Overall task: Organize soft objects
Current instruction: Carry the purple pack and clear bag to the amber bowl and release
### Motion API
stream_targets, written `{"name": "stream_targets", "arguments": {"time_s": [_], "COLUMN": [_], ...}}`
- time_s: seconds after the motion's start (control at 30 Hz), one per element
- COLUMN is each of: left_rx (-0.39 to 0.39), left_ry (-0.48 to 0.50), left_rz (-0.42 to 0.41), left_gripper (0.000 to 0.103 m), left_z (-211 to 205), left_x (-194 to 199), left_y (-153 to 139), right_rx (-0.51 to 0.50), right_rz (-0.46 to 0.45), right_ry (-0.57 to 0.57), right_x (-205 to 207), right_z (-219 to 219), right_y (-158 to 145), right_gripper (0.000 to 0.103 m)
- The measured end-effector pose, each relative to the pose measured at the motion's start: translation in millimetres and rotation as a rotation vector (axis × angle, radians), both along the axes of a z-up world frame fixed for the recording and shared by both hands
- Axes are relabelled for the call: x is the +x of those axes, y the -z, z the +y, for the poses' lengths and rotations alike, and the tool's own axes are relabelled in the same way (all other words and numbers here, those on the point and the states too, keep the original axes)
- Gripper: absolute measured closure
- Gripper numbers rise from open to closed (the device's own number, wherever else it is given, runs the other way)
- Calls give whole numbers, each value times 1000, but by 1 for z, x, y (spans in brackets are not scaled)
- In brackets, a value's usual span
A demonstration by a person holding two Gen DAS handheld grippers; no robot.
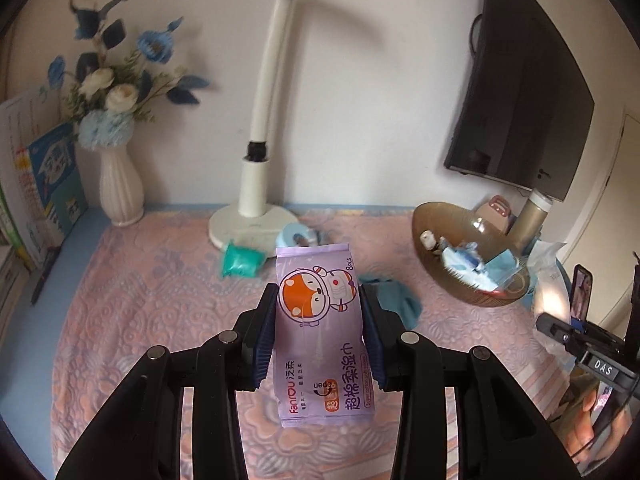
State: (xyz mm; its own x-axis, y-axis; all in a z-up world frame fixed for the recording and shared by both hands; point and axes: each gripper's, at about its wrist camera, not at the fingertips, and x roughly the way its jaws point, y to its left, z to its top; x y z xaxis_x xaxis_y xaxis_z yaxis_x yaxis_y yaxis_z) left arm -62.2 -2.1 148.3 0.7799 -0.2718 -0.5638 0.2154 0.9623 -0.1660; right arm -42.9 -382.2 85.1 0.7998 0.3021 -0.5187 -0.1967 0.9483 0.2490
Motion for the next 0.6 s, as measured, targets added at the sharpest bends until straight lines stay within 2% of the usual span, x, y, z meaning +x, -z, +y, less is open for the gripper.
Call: {"name": "stream_targets", "arguments": {"time_s": [0.1,0.23,0.33,0.5,0.57,0.6], "left_rx": [-10,5,17,16,19,29], "left_ry": [76,178,263,337,346,348], "left_rz": [-19,-53,-85,-48,-40,-45], "left_gripper": [67,67,67,67,65,58], "left_z": [-36,-97,-144,-206,-225,-233], "left_x": [14,39,57,94,108,115], "left_y": [-19,-38,-44,-32,-24,-21], "right_rx": [12,30,46,47,53,56], "right_rz": [-72,-94,-74,-9,16,27], "right_ry": [86,212,280,313,296,287], "right_x": [3,27,53,105,125,138], "right_z": [-36,-78,-102,-123,-122,-123], "right_y": [-29,-54,-62,-59,-55,-54], "right_gripper": [59,59,59,58,57,53]}}
